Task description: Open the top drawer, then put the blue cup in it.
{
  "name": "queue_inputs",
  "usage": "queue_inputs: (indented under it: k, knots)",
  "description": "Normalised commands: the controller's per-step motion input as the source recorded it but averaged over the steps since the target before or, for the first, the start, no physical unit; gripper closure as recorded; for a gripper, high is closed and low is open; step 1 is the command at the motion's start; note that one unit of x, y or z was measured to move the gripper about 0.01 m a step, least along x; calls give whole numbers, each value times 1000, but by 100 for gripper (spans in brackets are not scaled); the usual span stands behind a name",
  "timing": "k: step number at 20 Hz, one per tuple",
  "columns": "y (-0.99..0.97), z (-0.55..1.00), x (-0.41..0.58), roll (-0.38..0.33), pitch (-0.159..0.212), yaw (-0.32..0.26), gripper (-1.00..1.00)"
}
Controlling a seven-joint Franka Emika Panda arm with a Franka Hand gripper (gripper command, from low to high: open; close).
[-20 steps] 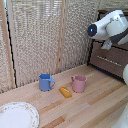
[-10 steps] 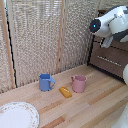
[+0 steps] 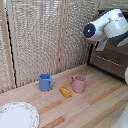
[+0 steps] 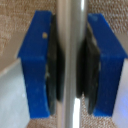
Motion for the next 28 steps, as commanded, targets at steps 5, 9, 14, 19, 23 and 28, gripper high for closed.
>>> queue_inputs:
  k: [5, 9, 14, 19, 23, 28]
  knots:
    - [546, -127, 141, -13, 25, -7, -100]
    - [72, 46, 63, -6, 17, 7, -100]
    - [371, 302, -58, 78, -37, 55, -100]
    - [627, 201, -2, 285, -116, -29, -100]
    - [604, 174, 28, 305, -68, -58, -100]
    - [560, 198, 157, 300, -6, -96, -100]
